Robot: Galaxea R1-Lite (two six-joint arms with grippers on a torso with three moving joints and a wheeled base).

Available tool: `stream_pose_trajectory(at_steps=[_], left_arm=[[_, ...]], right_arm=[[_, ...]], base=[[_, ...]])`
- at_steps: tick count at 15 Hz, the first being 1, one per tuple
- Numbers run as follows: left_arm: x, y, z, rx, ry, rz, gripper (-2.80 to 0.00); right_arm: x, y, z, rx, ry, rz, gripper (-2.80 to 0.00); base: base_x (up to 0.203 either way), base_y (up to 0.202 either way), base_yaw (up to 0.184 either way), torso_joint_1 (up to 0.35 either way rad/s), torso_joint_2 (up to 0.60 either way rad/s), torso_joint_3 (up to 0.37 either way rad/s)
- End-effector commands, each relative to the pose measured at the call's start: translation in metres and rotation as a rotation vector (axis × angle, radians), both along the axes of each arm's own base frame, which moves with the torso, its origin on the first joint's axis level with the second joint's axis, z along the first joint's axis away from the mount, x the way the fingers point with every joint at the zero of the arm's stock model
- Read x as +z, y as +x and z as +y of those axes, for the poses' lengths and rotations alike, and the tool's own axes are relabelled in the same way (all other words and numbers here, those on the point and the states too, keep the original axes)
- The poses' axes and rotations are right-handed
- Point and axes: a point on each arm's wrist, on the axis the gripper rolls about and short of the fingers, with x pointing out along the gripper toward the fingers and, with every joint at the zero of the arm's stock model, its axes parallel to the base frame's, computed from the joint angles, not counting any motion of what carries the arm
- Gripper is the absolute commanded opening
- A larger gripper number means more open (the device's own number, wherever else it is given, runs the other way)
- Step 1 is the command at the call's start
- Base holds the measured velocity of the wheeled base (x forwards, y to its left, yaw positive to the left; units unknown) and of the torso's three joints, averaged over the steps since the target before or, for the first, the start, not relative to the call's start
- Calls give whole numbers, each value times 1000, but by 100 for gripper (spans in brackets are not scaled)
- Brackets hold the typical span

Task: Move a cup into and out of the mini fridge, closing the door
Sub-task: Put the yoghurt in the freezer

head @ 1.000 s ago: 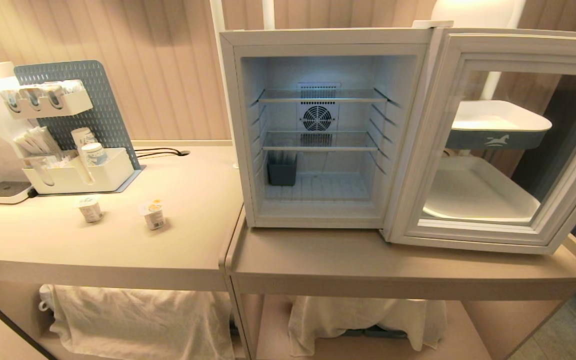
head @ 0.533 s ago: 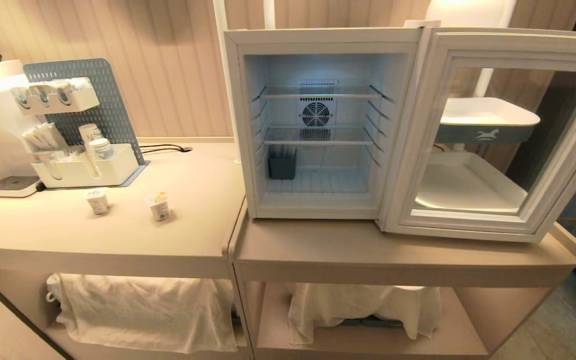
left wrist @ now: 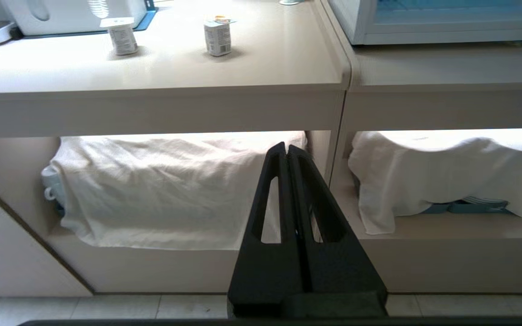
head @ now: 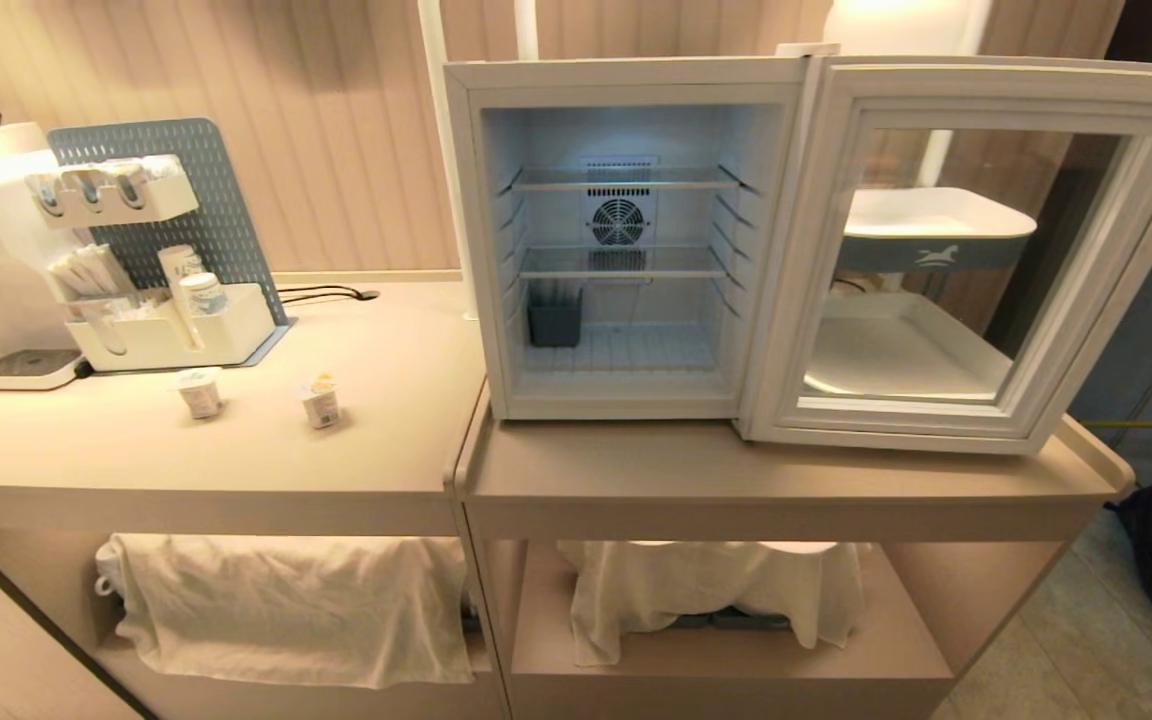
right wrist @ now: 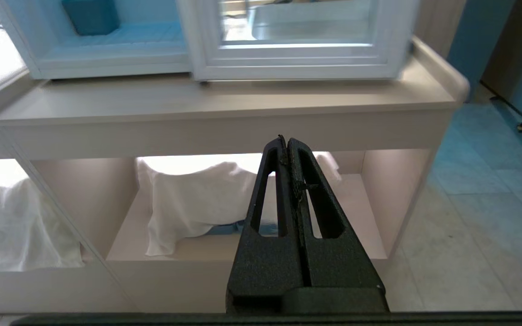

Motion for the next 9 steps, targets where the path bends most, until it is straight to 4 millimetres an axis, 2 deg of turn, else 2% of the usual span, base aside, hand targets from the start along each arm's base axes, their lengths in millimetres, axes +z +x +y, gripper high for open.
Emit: stream_pose_trajectory(at_steps=[1, 9], left_arm=[[0, 0, 0, -1, 0, 0, -280], [0, 0, 0, 5, -10, 0, -280]], right_arm=[[0, 0, 0, -1, 0, 2, -280], [0, 0, 0, -2, 0, 2, -280]], base=[[1, 133, -2, 2, 2, 4], [0, 192, 2, 2, 3, 1]])
